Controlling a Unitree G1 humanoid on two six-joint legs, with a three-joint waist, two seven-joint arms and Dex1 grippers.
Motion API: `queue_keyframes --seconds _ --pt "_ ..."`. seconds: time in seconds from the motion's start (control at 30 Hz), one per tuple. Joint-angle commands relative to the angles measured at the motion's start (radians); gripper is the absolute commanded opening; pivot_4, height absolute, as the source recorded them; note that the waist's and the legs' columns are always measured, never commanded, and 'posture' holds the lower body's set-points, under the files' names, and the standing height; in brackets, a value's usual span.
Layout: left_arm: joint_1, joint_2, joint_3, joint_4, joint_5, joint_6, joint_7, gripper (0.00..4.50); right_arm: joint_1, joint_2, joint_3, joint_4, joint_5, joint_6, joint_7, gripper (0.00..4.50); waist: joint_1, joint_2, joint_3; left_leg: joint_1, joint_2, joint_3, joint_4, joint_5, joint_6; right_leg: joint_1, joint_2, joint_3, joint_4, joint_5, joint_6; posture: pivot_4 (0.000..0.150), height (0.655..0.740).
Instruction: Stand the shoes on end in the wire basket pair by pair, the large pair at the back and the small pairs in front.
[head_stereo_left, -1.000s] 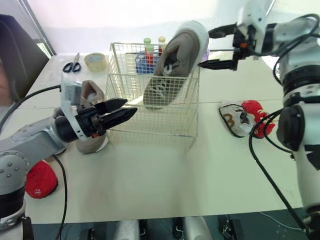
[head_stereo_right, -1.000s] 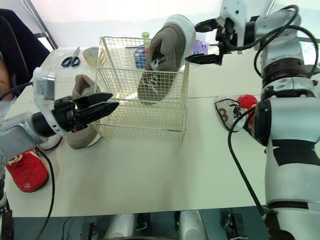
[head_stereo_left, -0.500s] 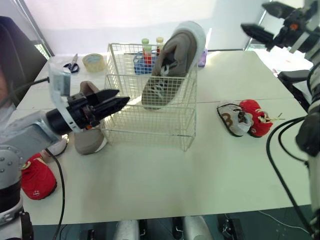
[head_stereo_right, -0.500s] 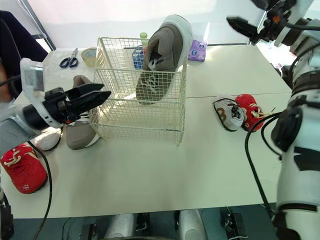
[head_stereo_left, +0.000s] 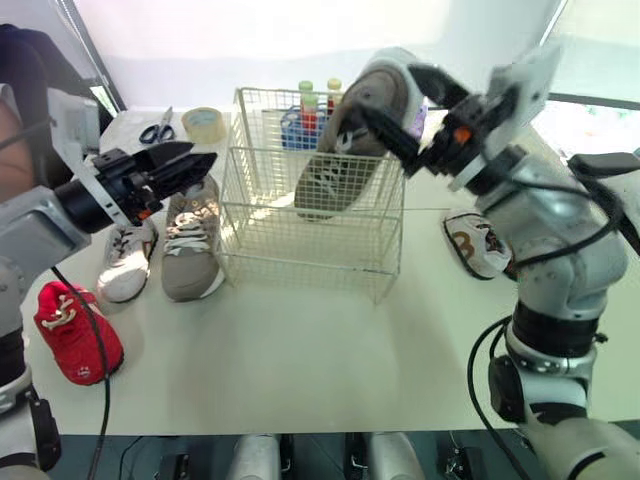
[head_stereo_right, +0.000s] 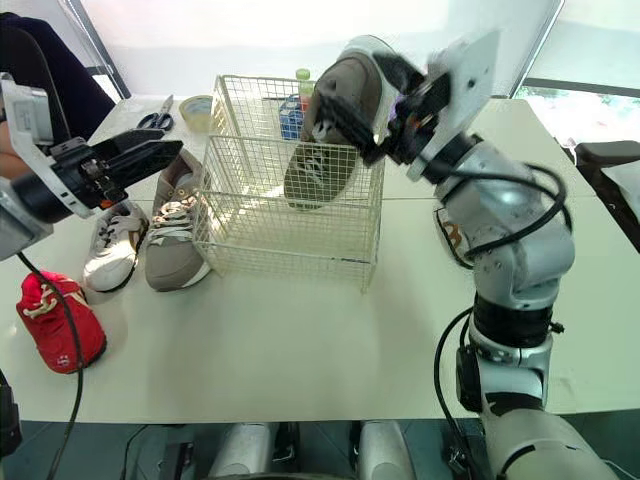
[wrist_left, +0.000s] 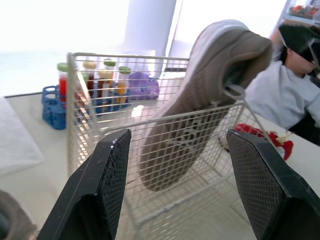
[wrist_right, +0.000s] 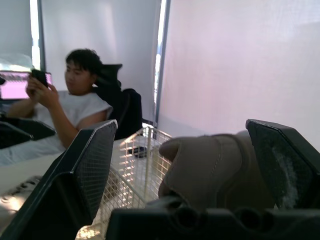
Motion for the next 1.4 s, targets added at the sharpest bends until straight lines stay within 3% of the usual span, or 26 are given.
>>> queue_keyframes --seconds 0.03,0.27,0.67,0.87,0.97,1.0,1.07,1.17,1.4 --pt "-0.033 -0.026 -0.009 -0.004 0.037 -0.027 -0.037 3.1 -0.005 0.025 0.011 -0.035 -0.032 -0.033 -0.062 4.47 -0.002 0.0 0.0 0.0 0.0 0.0 0.0 0.0 0.0 0.0 0.0 0.0 0.0 0.0 0.0 0.15 0.74" --pt "-0.015 -0.079 0.013 -0.014 0.08 -0.024 -0.047 3.1 -0.031 0.061 0.058 0.054 -0.07 -0.112 -0.057 4.47 -0.009 0.0 0.0 -0.001 0.0 0.0 0.0 0.0 0.0 -0.001 0.001 0.0 0.001 0.0 0.0 0.15 0.74" --pt "0.033 -0.044 0.082 -0.006 0.143 -0.029 -0.038 3.1 -0.081 0.11 0.031 0.102 0.005 -0.16 0.002 4.47 -0.01 0.0 0.0 0.0 0.001 0.0 0.0 0.0 0.0 -0.001 0.001 0.0 0.001 0.0 0.0 0.15 0.74" --pt "-0.032 0.127 0.016 0.221 0.389 -0.08 -0.056 3.1 -0.198 -0.083 -0.127 0.156 0.209 -0.116 0.195 4.47 -0.003 0.0 0.0 -0.001 0.001 0.0 0.0 0.0 0.001 -0.002 0.001 0.0 0.0 0.0 0.0 0.15 0.74" --pt "-0.074 0.186 -0.062 0.319 0.466 -0.08 -0.145 3.94 -0.247 -0.192 -0.144 0.191 0.308 -0.052 0.343 4.5 -0.002 0.0 0.0 -0.001 0.001 0.0 -0.001 -0.002 0.003 -0.001 0.001 -0.001 -0.001 0.0 0.0 0.15 0.74" --pt "-0.106 0.192 -0.09 0.373 0.477 -0.039 -0.158 4.42 -0.259 -0.235 -0.138 0.198 0.351 -0.004 0.395 4.5 -0.002 0.0 0.0 -0.001 0.001 0.0 -0.001 -0.003 0.005 -0.001 0.001 0.0 -0.002 0.0 0.0 0.15 0.74" --pt "-0.18 0.204 -0.162 0.482 0.489 0.108 -0.195 4.42 -0.259 -0.322 -0.112 0.186 0.461 0.116 0.52 4.5 -0.002 0.0 0.0 -0.001 0.001 0.0 -0.001 -0.005 0.009 -0.001 0.0 -0.001 -0.001 0.0 0.0 0.15 0.74" --pt "-0.277 0.185 -0.261 0.62 0.563 0.141 -0.253 4.42 -0.222 -0.417 -0.04 0.134 0.534 0.207 0.684 4.5 -0.003 0.0 0.0 -0.001 0.001 0.001 -0.001 -0.006 0.01 -0.001 0.0 0.0 -0.001 0.0 0.0 0.15 0.74" --pt "-0.532 0.072 -0.42 0.985 0.782 0.017 -0.341 4.42 -0.153 -0.488 0.084 0.087 0.475 0.179 0.844 4.5 -0.001 -0.002 0.001 -0.004 0.001 0.001 0.001 -0.006 0.011 -0.003 0.0 -0.001 -0.001 0.0 0.0 0.15 0.74"
